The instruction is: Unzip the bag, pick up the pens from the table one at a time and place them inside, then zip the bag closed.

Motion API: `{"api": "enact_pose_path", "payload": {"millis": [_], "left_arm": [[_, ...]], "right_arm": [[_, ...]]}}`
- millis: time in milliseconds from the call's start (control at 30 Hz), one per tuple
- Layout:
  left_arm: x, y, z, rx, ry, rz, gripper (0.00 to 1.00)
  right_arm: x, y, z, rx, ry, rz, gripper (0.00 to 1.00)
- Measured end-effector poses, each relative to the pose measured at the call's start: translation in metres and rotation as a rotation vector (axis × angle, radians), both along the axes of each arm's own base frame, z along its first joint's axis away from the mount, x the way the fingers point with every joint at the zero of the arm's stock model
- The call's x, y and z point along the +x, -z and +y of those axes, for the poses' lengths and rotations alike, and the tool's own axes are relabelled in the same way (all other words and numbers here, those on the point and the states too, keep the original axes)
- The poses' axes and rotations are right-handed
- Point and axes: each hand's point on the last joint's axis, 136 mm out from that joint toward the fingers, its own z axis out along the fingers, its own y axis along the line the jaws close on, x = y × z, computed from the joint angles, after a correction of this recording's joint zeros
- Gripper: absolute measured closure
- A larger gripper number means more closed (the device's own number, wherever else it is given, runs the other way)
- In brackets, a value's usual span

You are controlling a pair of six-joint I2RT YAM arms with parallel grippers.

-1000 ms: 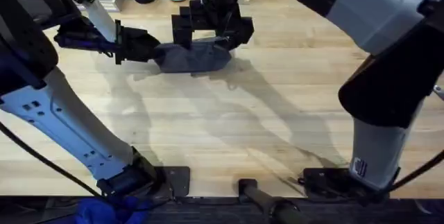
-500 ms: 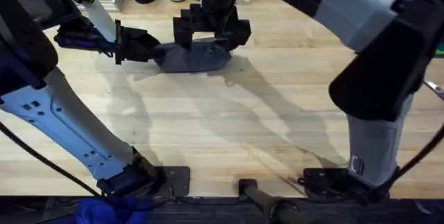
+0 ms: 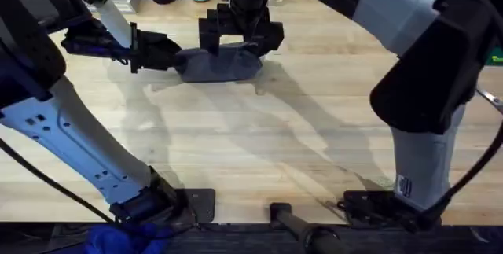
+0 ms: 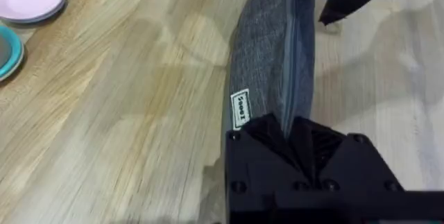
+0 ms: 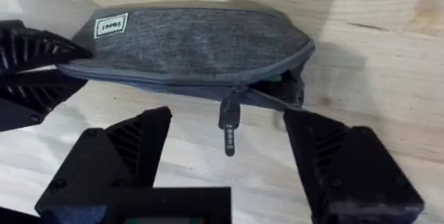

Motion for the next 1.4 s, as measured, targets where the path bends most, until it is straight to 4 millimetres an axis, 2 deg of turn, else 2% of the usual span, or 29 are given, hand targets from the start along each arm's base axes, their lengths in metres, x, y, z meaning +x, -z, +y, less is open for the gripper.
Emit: {"api": "enact_pose_path", "payload": {"millis": [400,700,900,1167,1333,1400], "left_arm": [[0.000,0.000,0.000,0.000,0.000,0.000,0.959],[0.000,0.000,0.000,0.000,0.000,0.000,0.959],[0.000,0.000,0.000,0.000,0.000,0.000,0.959],[0.000,0.000,0.000,0.000,0.000,0.000,0.959],[0.000,0.000,0.000,0.000,0.000,0.000,0.959],[0.000,0.000,0.000,0.000,0.000,0.000,0.959]], "right_arm": [[-0.003,0.003,0.003,0.012,-0.002,0.021,0.024],[-0.003,0.024,0.004,-0.014,-0.001,0.056,0.116],[-0.002,0.026,0.003,-0.018,-0.001,0.060,0.164],[-0.001,0.026,0.000,-0.021,0.005,0.063,0.358],[-0.002,0.027,-0.002,-0.029,0.008,0.069,0.560],[-0.002,0.027,-0.003,-0.030,0.009,0.070,0.578]]}}
